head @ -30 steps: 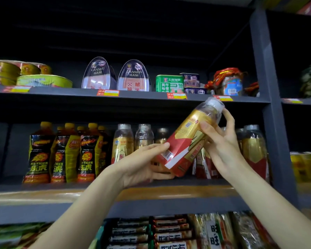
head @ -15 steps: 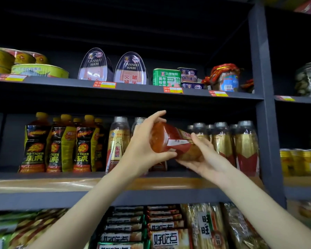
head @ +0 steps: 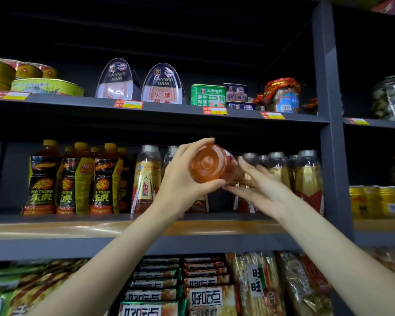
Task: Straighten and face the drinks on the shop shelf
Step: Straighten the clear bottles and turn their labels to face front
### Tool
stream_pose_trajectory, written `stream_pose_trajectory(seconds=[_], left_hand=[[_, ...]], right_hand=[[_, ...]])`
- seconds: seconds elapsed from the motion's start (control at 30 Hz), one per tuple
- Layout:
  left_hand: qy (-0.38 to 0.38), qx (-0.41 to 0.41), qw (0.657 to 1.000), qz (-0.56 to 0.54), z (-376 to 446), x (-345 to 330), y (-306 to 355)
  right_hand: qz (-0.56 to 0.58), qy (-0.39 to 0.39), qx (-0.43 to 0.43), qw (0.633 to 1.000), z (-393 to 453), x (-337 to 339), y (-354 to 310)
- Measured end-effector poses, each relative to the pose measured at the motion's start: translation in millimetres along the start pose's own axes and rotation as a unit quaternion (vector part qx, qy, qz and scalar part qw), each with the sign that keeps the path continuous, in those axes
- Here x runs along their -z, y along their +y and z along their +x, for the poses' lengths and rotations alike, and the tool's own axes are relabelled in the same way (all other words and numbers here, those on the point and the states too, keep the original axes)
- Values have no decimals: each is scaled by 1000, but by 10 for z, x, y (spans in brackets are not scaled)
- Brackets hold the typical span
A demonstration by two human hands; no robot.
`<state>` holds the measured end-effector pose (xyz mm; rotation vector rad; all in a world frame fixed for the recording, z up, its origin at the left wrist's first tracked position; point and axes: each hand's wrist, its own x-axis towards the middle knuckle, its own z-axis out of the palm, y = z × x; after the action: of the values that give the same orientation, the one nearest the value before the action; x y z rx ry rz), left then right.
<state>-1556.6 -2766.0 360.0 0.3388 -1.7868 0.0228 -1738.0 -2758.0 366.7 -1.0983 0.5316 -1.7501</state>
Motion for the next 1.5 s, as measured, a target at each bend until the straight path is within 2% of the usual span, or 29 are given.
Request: stream_pose_trajectory(seconds=[0.17, 0.27, 0.47, 0.53, 0.63, 0.67, 0.73, 0.83, 0.93, 1.0, 1.07, 1.17, 1.27, 1.33, 1.43, 1.5], left_hand=[[-108, -111, 977, 144, -11, -3, -79], [-116, -138, 970, 166, 10, 17, -120], [-127, -136, 968, 166, 43, 12, -159], [-143, -103, 978, 114, 34, -7, -195], [-169, 41, 983, -54, -2, -52, -252], [-171, 87, 978, -84, -11, -61, -268], [-178, 129, 972, -85, -9, -73, -312], [-156, 86, 983, -39, -1, -116, -315], [-97, -4, 991, 92, -11, -211, -288], [-96, -33, 986, 129, -7, -240, -296], [-125, -20, 988, 85, 18, -203, -329], [-174, 42, 984, 18, 80, -145, -375], [-196, 70, 978, 23, 119, -152, -420], [-190, 52, 978, 69, 136, -141, -468], [-167, 23, 972, 161, 183, -60, -547], [-151, 21, 968, 197, 213, -26, -601]], right_hand=[[-30, -27, -69, 997, -18, -83, -14], [-21, -45, -75, 996, -14, -62, -56], [-23, -33, -22, 999, 15, -41, -21], [-28, -18, 27, 999, 28, -12, 22], [-101, -15, 171, 980, -4, 14, 95], [-143, -21, 213, 966, -22, 28, 123], [-200, -37, 257, 945, -29, 63, 154], [-204, -64, 231, 949, -7, 96, 100], [-153, -67, 159, 973, 51, 64, 42], [-145, -31, 167, 975, 94, 77, 55], [-156, -24, 212, 964, 102, 128, 76], [-262, -47, 299, 916, 86, 237, 84], [-353, -62, 346, 867, 79, 256, 88], [-418, -64, 366, 829, 85, 229, 71], [-575, -36, 386, 720, 156, 204, 35], [-673, 7, 363, 645, 237, 242, 70]])
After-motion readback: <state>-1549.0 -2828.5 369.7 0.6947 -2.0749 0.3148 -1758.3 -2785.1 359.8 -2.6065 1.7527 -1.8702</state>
